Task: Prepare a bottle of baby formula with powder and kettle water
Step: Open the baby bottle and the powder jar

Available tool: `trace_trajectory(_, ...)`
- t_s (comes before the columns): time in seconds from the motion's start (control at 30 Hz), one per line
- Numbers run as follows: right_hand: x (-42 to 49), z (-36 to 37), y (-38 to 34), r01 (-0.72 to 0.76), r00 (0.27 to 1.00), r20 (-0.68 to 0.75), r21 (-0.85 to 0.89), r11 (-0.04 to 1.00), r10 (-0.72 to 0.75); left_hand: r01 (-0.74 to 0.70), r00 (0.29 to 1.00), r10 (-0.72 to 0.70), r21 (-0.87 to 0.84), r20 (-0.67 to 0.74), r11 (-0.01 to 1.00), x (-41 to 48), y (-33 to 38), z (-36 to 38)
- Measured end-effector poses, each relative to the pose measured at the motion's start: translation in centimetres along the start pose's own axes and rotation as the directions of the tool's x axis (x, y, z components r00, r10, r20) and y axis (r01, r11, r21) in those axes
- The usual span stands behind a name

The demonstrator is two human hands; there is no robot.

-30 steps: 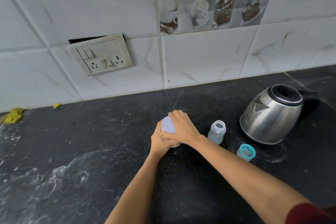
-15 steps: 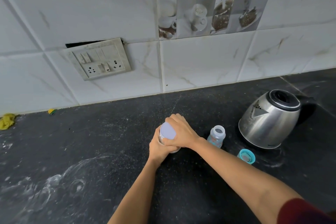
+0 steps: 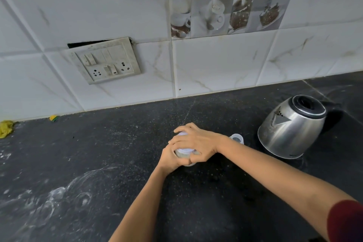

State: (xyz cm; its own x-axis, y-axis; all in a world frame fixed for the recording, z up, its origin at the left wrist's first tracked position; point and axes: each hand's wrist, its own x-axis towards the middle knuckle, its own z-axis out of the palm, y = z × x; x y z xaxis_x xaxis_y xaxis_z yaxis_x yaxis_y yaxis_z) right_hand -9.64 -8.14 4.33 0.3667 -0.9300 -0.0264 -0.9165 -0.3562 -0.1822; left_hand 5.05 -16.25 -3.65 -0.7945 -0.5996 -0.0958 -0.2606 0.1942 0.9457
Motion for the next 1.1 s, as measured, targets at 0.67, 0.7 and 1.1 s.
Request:
trace_trajectory(0.67, 1.7, -3.6, -3.6, -0.492, 0.812, 0.266, -0.167, 0.854, 0.519, 0.051, 0.997, -0.049, 0.04, -0.057, 0.998, -1.3, 1.0, 0.4)
trace_trajectory(0.7, 1.6, -4.0, -3.4, -0.443, 0.845, 0.259, -0.153, 0.884, 0.468, 0.054, 0.997, -0.052, 0.044, -0.058, 0.998, -1.4, 1.2, 0.3)
trace_trajectory(1.1, -1.5, -3.5, 3.2, -0.488, 0.609, -0.309, 0.58, 0.652, 0.73, 0.015, 0.982, 0.003, 0.096, -0.191, 0.995, -2.1, 2.2, 0.3)
